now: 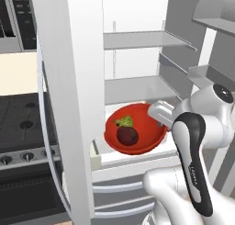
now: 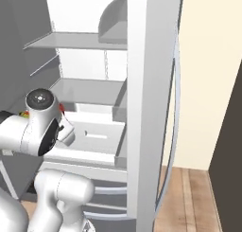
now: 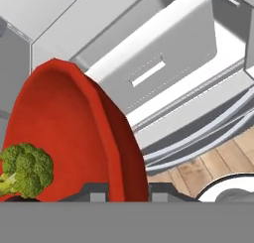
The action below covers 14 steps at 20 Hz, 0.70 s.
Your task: Place the bowl with the broccoli and potato on the second highest shelf of the fridge. Place the bowl with the steak and fish on the top shelf of the fridge.
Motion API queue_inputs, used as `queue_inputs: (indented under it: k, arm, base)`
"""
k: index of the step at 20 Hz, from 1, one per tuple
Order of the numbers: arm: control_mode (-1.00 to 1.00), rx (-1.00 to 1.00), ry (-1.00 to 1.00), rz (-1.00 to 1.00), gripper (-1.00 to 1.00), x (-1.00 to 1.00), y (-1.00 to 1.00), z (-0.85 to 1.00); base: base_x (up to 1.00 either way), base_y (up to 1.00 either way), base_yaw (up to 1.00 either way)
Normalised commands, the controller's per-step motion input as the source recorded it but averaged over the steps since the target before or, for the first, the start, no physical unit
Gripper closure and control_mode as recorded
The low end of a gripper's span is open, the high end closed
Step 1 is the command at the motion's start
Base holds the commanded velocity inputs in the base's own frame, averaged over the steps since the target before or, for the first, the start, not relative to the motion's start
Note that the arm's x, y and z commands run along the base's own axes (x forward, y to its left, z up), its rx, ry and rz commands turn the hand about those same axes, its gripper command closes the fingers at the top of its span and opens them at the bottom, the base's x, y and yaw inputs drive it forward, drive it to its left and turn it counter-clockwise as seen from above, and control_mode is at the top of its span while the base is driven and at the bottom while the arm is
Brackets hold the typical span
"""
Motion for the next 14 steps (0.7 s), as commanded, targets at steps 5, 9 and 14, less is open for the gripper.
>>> queue_inputs:
  k: [5, 9, 14]
  arm:
    - [-1.0, 0.03, -0.01, 0.0, 1.0, 0.29, -0.49, 0.0]
    - [-1.0, 0.06, -0.03, -0.17, 1.0, 0.63, -0.24, 0.01]
    - [-1.0, 0.06, -0.03, -0.37, 1.0, 1.0, 0.13, 0.0]
  base:
    - [0.07, -0.08, 0.0]
    - [0.0, 0.0, 0.0]
    - [0.0, 0.0, 0.0]
